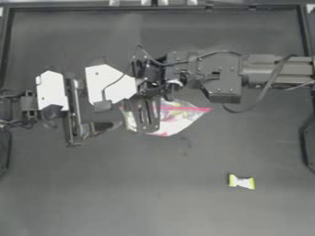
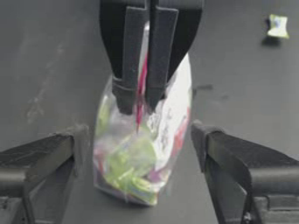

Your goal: Put candy in bag

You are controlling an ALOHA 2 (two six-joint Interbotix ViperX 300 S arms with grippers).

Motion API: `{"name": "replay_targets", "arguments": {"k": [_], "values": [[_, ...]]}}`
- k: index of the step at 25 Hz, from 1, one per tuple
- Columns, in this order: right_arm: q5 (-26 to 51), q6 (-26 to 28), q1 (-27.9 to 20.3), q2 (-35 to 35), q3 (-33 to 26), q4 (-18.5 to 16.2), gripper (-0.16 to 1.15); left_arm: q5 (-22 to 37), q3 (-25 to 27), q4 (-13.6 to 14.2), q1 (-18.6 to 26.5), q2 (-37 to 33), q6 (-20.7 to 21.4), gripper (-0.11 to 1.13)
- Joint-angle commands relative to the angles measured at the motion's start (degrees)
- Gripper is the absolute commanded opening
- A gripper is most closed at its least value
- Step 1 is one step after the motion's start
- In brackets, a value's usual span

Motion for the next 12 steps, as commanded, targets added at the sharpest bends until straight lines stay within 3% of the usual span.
{"name": "replay_targets", "arguments": {"k": [1,12], "values": [[-0.44,0.09,0.0,-3.16,-0.62,0.18,0.09,-1.67,-1.32,-0.09,0.09,0.53,0.18,1.0],[-0.44,0.09,0.18,-3.16,-0.53,0.18,0.09,-1.85,-2.37,-0.09,0.7,2.46,0.18,0.99]]}}
